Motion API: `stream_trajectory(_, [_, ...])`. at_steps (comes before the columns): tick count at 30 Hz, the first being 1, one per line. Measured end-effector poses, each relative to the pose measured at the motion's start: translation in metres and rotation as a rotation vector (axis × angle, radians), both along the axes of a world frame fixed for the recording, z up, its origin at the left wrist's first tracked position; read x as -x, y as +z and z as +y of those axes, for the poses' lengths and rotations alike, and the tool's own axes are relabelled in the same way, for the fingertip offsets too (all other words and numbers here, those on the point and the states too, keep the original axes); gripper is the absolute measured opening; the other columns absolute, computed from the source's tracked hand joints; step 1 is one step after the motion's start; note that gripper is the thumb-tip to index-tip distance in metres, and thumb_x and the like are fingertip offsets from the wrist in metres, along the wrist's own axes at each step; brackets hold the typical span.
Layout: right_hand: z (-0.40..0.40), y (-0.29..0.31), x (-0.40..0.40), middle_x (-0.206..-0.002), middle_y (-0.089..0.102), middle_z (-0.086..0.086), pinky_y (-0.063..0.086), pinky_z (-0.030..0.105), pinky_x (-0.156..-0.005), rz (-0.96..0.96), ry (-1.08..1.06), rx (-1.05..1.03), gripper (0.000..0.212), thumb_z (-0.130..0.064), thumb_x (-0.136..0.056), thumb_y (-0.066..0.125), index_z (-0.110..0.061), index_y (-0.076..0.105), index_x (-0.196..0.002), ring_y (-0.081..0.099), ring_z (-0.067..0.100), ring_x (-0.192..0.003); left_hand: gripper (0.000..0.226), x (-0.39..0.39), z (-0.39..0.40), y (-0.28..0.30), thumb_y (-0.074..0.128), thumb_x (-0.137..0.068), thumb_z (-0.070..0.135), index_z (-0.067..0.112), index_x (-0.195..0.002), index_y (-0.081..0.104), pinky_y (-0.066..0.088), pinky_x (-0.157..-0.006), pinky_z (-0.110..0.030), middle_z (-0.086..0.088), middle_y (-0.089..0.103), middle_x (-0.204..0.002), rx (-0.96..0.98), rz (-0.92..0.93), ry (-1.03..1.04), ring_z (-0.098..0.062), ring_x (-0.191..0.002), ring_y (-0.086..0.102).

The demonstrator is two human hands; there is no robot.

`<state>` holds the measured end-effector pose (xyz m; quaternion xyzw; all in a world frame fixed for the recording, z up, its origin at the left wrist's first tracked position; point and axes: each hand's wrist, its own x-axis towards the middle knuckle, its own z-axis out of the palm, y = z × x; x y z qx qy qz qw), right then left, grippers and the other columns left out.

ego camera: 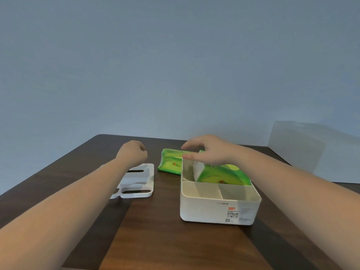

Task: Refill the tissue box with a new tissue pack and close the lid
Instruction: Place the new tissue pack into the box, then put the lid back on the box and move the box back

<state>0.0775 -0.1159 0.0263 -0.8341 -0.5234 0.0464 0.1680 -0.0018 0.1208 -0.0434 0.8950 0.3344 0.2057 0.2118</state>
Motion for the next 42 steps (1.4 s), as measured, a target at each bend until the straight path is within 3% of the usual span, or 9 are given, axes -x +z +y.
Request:
stream_trajectory(5, [0.047,-0.009,0.020,-0.125,0.064,0.002,0.043,0.028,-0.095,0.030,-0.096,-0.106,0.040,-0.038,-0.094,0.053,-0.020,0.057,-0.130,0.058,0.019,-0.117,0.039,0.037,0.020,-0.001,0.046,-0.090,0.023,0.013,-0.123,0.062,0.048,-0.088,-0.033,-0.005,0.065,-0.125,0.008,0.055,0.059,-0.024,-0.111,0.059])
stream_trajectory(11, [0.098,-0.028,0.037,-0.145,0.048,0.005,0.039,0.035,-0.106,0.013,-0.160,0.146,0.048,-0.025,-0.093,0.051,-0.015,0.045,-0.140,0.046,0.025,-0.132,0.047,0.069,0.039,-0.015,0.042,-0.094,0.032,0.012,-0.136,0.049,0.044,-0.096,-0.035,-0.006,0.055,-0.138,0.037,0.207,0.139,-0.026,-0.125,0.052])
stream_trajectory(16, [0.124,-0.046,0.049,-0.124,0.062,0.013,0.053,0.029,-0.071,0.039,-0.204,0.305,0.041,-0.022,-0.091,0.048,-0.008,0.054,-0.129,0.064,0.027,-0.098,0.055,0.079,0.053,-0.035,0.038,-0.095,0.033,0.010,-0.146,0.036,0.039,-0.103,-0.036,-0.010,0.045,-0.149,0.157,0.197,0.186,-0.028,-0.134,0.045])
stream_trajectory(19, [0.139,-0.056,0.049,-0.123,0.060,0.013,0.056,0.037,-0.087,0.151,-0.252,0.313,0.041,-0.023,-0.092,0.051,-0.005,0.053,-0.129,0.064,0.031,-0.105,0.056,0.079,0.056,-0.043,0.041,-0.095,0.031,0.008,-0.146,0.034,0.037,-0.102,-0.034,-0.010,0.043,-0.150,0.225,0.146,0.186,-0.029,-0.136,0.042])
stream_trajectory(25, [0.149,-0.062,0.050,-0.139,0.050,0.015,0.050,0.038,-0.090,0.266,-0.314,0.297,0.045,-0.022,-0.095,0.051,-0.003,0.047,-0.137,0.058,0.034,-0.116,0.050,0.073,0.056,-0.044,0.047,-0.091,0.019,0.005,-0.139,0.043,0.039,-0.083,-0.031,-0.014,0.054,-0.136,0.276,0.019,0.274,-0.031,-0.121,0.053])
stream_trajectory(32, [0.133,-0.040,0.045,-0.127,0.054,0.014,0.057,0.035,-0.083,0.404,-0.406,0.133,0.043,-0.024,-0.091,0.056,-0.010,0.050,-0.132,0.064,0.030,-0.104,0.037,0.075,0.039,-0.019,0.046,-0.087,0.013,0.000,-0.122,0.052,0.038,-0.065,-0.028,-0.015,0.060,-0.106,0.195,-0.006,0.276,-0.027,-0.088,0.052])
stream_trajectory(35, [0.119,-0.025,0.041,-0.120,0.057,0.013,0.057,0.039,-0.089,0.433,-0.433,0.058,0.029,-0.020,-0.089,0.059,-0.008,0.057,-0.115,0.063,0.029,-0.105,0.034,0.078,0.028,-0.005,0.047,-0.086,0.015,-0.001,-0.115,0.056,0.032,-0.052,-0.026,-0.012,0.058,-0.095,0.177,-0.029,0.259,-0.026,-0.081,0.051])
stream_trajectory(37, [0.106,-0.012,0.038,-0.107,0.059,0.012,0.055,0.039,-0.093,0.436,-0.440,0.038,0.005,-0.009,-0.085,0.062,-0.007,0.058,-0.085,0.062,0.028,-0.097,0.035,0.077,0.018,0.004,0.048,-0.086,0.021,-0.001,-0.112,0.058,0.035,-0.056,-0.028,-0.010,0.058,-0.091,0.154,-0.054,0.242,-0.026,-0.081,0.052])
stream_trajectory(42, [0.064,0.015,0.023,-0.078,0.051,0.014,0.045,0.030,-0.069,0.425,-0.483,-0.102,0.030,0.005,-0.078,0.060,-0.012,0.044,-0.060,0.051,0.026,-0.068,0.049,0.065,-0.019,0.033,0.046,-0.085,0.034,-0.001,-0.118,0.056,0.042,-0.072,-0.034,-0.017,0.063,-0.116,0.097,-0.144,0.176,-0.034,-0.105,0.060])
